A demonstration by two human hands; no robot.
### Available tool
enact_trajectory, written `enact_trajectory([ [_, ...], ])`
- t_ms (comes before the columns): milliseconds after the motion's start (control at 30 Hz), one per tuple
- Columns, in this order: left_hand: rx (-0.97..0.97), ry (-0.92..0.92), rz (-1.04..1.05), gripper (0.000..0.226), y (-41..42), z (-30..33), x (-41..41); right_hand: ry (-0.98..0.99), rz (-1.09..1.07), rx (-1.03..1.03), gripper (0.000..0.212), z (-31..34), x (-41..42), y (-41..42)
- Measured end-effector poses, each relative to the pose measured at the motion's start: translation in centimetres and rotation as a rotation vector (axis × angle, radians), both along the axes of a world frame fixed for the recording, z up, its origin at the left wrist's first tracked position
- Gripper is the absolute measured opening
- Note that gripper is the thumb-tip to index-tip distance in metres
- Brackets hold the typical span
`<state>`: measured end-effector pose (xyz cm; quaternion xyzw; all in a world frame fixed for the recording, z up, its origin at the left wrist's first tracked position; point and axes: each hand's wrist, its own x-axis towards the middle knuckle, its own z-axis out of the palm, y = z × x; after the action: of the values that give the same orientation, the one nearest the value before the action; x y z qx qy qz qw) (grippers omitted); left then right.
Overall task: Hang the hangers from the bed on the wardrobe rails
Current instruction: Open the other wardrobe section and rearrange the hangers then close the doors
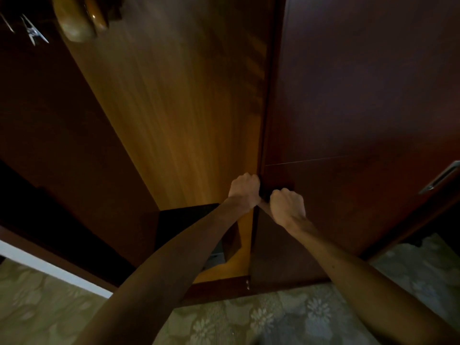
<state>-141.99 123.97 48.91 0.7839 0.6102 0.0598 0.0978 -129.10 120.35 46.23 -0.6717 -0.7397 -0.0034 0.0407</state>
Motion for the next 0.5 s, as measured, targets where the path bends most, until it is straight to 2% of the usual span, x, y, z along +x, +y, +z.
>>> enact_trajectory([
  [167,0.025,0.018,0.020,0.034,0.3,-0.7,0.0,0.014,-0.004,0.006,0.023,-0.2,-0.3,0.0],
  [333,0.025,-0.009,0.010,0.026,0.3,-0.7,-0.2,0.040,-0.017,-0.009,0.025,-0.4,-0.2,0.1],
  [400,0.020,-0.031,0.011,0.016,0.2,-0.7,-0.5,0.098,-0.029,-0.023,0.036,-0.3,-0.2,0.0],
  [500,-0.002,-0.087,0.053,0.020,-0.3,-1.2,-1.0,0.222,-0.069,-0.063,0.057,0.1,-0.3,-0.3],
])
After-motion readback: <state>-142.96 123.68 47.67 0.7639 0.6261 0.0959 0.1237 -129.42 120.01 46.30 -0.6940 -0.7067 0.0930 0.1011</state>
